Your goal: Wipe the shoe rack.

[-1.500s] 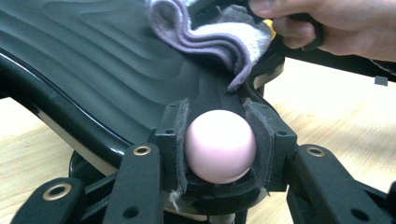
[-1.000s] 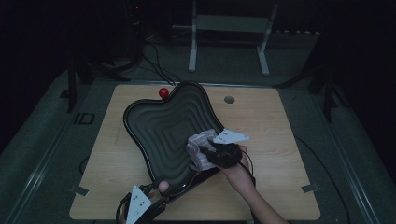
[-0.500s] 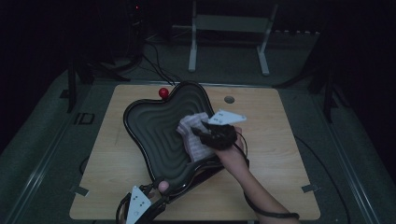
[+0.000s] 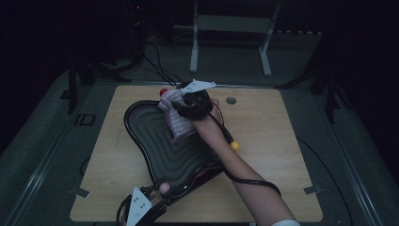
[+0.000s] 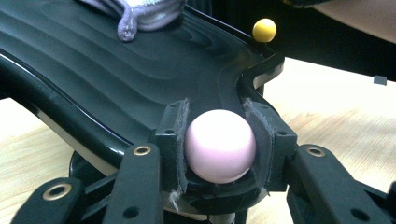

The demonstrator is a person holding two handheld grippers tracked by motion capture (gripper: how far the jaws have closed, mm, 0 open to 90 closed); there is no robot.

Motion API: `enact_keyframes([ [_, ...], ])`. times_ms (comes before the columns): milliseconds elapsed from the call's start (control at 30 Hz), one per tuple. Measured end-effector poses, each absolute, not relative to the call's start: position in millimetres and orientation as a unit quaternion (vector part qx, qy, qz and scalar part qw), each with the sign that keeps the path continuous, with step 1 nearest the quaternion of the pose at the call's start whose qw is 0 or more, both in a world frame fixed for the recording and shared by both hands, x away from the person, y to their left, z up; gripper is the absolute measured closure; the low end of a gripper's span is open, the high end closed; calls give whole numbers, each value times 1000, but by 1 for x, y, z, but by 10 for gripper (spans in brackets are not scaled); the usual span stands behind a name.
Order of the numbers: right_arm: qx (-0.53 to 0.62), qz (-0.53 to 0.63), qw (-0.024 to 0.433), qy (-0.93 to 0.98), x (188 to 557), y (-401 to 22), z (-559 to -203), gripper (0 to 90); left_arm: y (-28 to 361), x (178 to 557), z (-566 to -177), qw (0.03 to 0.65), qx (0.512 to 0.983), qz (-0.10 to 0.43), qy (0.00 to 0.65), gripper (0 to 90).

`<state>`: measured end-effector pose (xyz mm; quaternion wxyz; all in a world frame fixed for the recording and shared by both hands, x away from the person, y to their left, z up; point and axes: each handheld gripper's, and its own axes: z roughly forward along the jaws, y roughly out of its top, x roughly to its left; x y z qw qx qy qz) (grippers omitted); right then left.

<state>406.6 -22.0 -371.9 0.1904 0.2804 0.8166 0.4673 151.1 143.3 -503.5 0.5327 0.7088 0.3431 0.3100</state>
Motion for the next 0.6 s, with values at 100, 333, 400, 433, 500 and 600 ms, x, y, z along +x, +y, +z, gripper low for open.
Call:
enact_keyframes([
  [100, 283, 468, 192, 815, 407, -22, -378, 654, 143, 152, -503, 532, 711, 309, 342, 599],
  [333, 279, 458, 208, 818, 394, -27, -388, 660, 143, 151, -503, 531, 709, 310, 344, 599],
  [400, 279, 455, 203, 821, 392, -31, -389, 661, 143, 151, -503, 531, 710, 309, 344, 599],
  [433, 277, 453, 203, 823, 390, -33, -391, 660, 143, 151, -503, 531, 710, 309, 344, 599],
  [500, 276, 453, 201, 823, 385, -37, -394, 661, 143, 151, -503, 531, 709, 310, 345, 599],
  [600, 277, 452, 198, 824, 379, -43, -399, 660, 143, 151, -503, 531, 710, 309, 344, 599],
])
